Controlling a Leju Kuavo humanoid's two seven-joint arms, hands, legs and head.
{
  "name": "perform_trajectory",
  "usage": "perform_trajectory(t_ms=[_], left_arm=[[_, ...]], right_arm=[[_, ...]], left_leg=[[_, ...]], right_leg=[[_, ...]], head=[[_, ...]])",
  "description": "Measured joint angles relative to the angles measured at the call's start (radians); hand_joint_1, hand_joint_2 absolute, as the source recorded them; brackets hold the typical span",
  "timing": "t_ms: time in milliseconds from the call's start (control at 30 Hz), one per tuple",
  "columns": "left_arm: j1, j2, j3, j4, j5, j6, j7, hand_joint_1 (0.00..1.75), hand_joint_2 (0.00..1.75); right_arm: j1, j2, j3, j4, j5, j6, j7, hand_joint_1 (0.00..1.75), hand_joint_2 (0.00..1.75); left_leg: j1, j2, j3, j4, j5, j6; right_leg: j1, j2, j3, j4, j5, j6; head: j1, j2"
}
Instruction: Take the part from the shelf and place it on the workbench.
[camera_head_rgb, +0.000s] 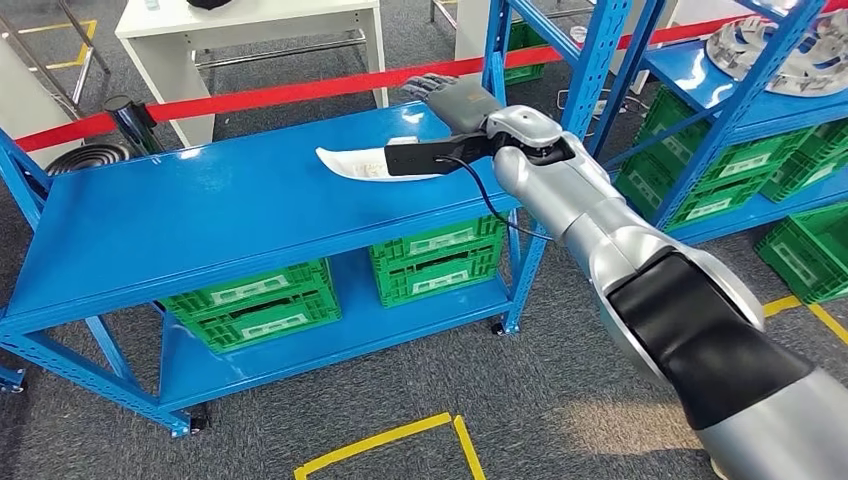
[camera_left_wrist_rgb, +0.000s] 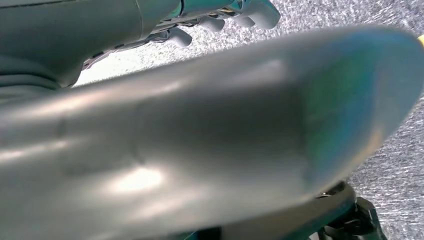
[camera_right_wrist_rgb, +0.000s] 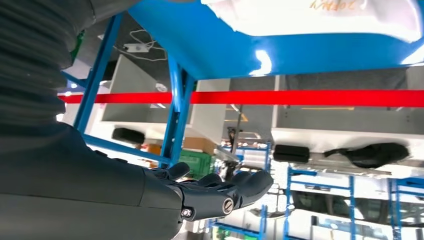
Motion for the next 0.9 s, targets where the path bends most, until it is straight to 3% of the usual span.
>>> perform_trajectory(t_ms=[67, 100, 167, 233, 300, 367, 433, 467, 500, 567, 600, 667, 733, 800, 833, 900], left_arm=[[0.001, 0.001, 0.0, 0.0, 0.0, -0.001, 0.003, 0.0, 0.0], [0.0, 0.001, 0.0, 0.001, 0.0, -0.002, 0.004, 0.0, 0.0], [0.0, 0.0, 0.0, 0.002, -0.001, -0.005, 0.007, 0.0, 0.0], [-0.001, 0.0, 0.0, 0.002, -0.001, -0.007, 0.009, 0.0, 0.0], [-0.001, 0.0, 0.001, 0.001, -0.001, -0.007, 0.009, 0.0, 0.0], [-0.003, 0.0, 0.001, 0.001, -0.001, -0.007, 0.009, 0.0, 0.0], [-0.003, 0.0, 0.001, 0.001, -0.002, -0.007, 0.009, 0.0, 0.0], [-0.002, 0.0, 0.001, 0.001, -0.002, -0.008, 0.01, 0.0, 0.0], [-0.002, 0.0, 0.001, 0.001, -0.002, -0.008, 0.01, 0.0, 0.0], [-0.002, 0.0, 0.001, 0.001, -0.002, -0.009, 0.01, 0.0, 0.0], [-0.003, -0.001, 0.001, 0.002, -0.003, -0.009, 0.01, 0.0, 0.0], [-0.005, -0.001, 0.001, 0.002, -0.003, -0.01, 0.01, 0.0, 0.0], [-0.005, -0.001, 0.001, 0.002, -0.003, -0.01, 0.01, 0.0, 0.0], [-0.006, -0.001, 0.001, 0.003, -0.003, -0.01, 0.01, 0.0, 0.0], [-0.007, 0.0, 0.001, 0.003, -0.003, -0.01, 0.01, 0.0, 0.0], [-0.008, 0.0, 0.001, 0.003, -0.003, -0.01, 0.011, 0.0, 0.0]], right_arm=[[0.002, -0.002, 0.001, 0.001, 0.008, -0.019, 0.025, 0.0, 0.0], [0.001, -0.002, 0.001, 0.002, 0.011, -0.029, 0.037, 0.0, 0.0], [0.001, -0.005, 0.002, 0.002, 0.014, -0.042, 0.057, 0.0, 0.0], [0.002, -0.007, 0.002, 0.003, 0.014, -0.049, 0.07, 0.0, 0.0], [0.002, -0.011, 0.002, 0.003, 0.014, -0.052, 0.076, 0.0, 0.87], [0.002, -0.015, 0.002, 0.003, 0.014, -0.053, 0.078, 0.0, 1.75], [0.007, -0.019, 0.002, 0.005, 0.013, -0.052, 0.079, 0.0, 1.75], [0.01, -0.021, 0.002, 0.007, 0.011, -0.049, 0.079, 0.0, 1.75], [0.012, -0.023, 0.002, 0.009, 0.008, -0.046, 0.077, 0.0, 1.75], [0.012, -0.029, 0.002, 0.012, -0.001, -0.037, 0.072, 0.0, 1.75], [0.01, -0.03, 0.002, 0.014, -0.004, -0.033, 0.069, 0.0, 1.75], [0.007, -0.032, 0.002, 0.017, -0.007, -0.029, 0.067, 0.0, 0.87], [0.005, -0.033, 0.002, 0.021, -0.011, -0.027, 0.067, 0.0, 0.0], [0.002, -0.033, 0.001, 0.024, -0.019, -0.019, 0.065, 0.0, 0.0], [0.0, -0.034, 0.0, 0.025, -0.024, -0.015, 0.063, 0.0, 0.0], [-0.001, -0.034, -0.002, 0.028, -0.033, -0.007, 0.06, 0.0, 0.0]], left_leg=[[0.002, 0.002, 0.052, -0.131, 0.085, -0.001], [0.001, 0.003, 0.08, -0.193, 0.107, 0.002], [-0.001, 0.003, 0.107, -0.247, 0.106, 0.014], [-0.001, 0.002, 0.113, -0.252, 0.096, 0.031], [0.0, 0.0, 0.125, -0.255, 0.088, 0.046], [0.0, -0.003, 0.135, -0.257, 0.081, 0.056], [-0.003, -0.004, 0.143, -0.256, 0.07, 0.06], [-0.005, -0.005, 0.15, -0.254, 0.064, 0.061], [-0.007, -0.006, 0.158, -0.253, 0.057, 0.06], [-0.009, -0.008, 0.178, -0.252, 0.041, 0.057], [-0.01, -0.008, 0.186, -0.251, 0.034, 0.053], [-0.012, -0.008, 0.194, -0.251, 0.026, 0.042], [-0.013, -0.007, 0.199, -0.247, 0.024, 0.029], [-0.013, -0.005, 0.192, -0.218, 0.012, 0.018], [-0.012, -0.004, 0.173, -0.18, -0.007, 0.013], [-0.008, -0.002, 0.105, -0.063, -0.059, 0.005]], right_leg=[[-0.003, 0.001, 0.02, 0.001, -0.017, 0.01], [-0.002, 0.001, 0.025, 0.003, -0.025, 0.017], [0.001, 0.003, 0.029, 0.002, -0.032, 0.03], [0.002, 0.002, 0.032, 0.002, -0.033, 0.04], [0.0, 0.001, 0.016, 0.041, -0.047, 0.047], [-0.001, 0.0, -0.05, 0.152, -0.087, 0.051], [0.0, 0.0, -0.136, 0.268, -0.118, 0.053], [0.0, 0.0, -0.162, 0.285, -0.109, 0.051], [0.0, 0.0, -0.168, 0.264, -0.079, 0.048], [0.004, -0.001, -0.131, 0.135, 0.019, 0.036], [0.008, -0.001, -0.11, 0.072, 0.044, 0.029], [0.016, -0.002, -0.085, 0.012, 0.056, 0.02], [0.015, -0.001, -0.074, 0.006, 0.055, 0.013], [0.009, 0.0, -0.06, 0.001, 0.057, 0.002], [0.007, 0.0, -0.054, -0.001, 0.055, -0.002], [0.006, 0.0, -0.049, -0.002, 0.05, -0.008]], head=[[0.0, 0.0], [-0.002, 0.0], [-0.003, 0.0], [-0.003, 0.0], [-0.001, 0.0], [0.001, 0.0], [0.002, 0.0], [0.002, 0.0], [0.002, 0.0], [0.003, 0.0], [0.001, 0.0], [0.0, 0.0], [0.001, 0.0], [-0.002, 0.0], [-0.004, 0.0], [-0.007, 0.0]])
